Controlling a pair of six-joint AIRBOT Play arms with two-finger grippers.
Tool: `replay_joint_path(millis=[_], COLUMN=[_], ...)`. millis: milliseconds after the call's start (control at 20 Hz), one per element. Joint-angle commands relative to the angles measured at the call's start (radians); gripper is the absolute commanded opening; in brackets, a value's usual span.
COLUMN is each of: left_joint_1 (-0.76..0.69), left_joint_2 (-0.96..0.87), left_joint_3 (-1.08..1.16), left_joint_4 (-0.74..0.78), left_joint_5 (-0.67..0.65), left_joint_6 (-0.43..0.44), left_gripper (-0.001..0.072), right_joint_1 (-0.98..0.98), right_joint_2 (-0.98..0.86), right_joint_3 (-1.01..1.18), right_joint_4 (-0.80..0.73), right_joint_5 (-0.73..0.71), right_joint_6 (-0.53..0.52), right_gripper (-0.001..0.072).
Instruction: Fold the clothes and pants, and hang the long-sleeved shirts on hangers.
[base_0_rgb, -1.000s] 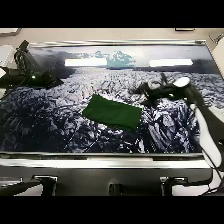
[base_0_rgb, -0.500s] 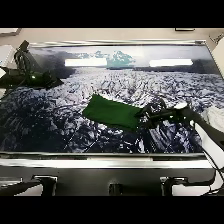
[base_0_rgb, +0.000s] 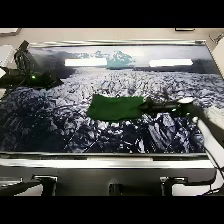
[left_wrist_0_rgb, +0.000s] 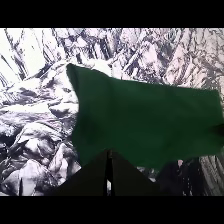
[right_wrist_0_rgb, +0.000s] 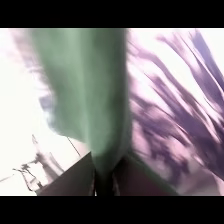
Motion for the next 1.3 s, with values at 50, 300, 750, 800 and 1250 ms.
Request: replay_joint_path(millis=[50,300,750,800,1250], left_joint_1=[0.001,0.001,0.001,0.001,0.001], left_joint_2=[0.000,0.000,0.000,0.000,0.000], left_joint_3=[0.000,0.000,0.000,0.000,0.000], left_joint_4=[0.001,0.000,0.001,0.001,0.001], left_joint_5=[0.001,0.001,0.001,0.001,0.000], left_joint_6=[0.000,0.000,0.000,0.000,0.004], left_gripper=[0.0024,0.0024,0.0024,0.0024,0.0025], right_joint_1=[-0.241,-0.559,-1.020,-1.049,-1.173], right_joint_2=[0.023,0.022,0.022,0.022,0.063], right_joint_3=[0.269,0.534,0.628,0.628,0.628], right_joint_4=[-0.081,-0.258,-0.261,-0.260,-0.266], right_joint_5=[0.242,0.291,0.264,0.277,0.206], right_joint_6=[0.122,0.249,0.277,0.288,0.389], right_gripper=[0.0044,0.0045,0.0045,0.0045,0.0044])
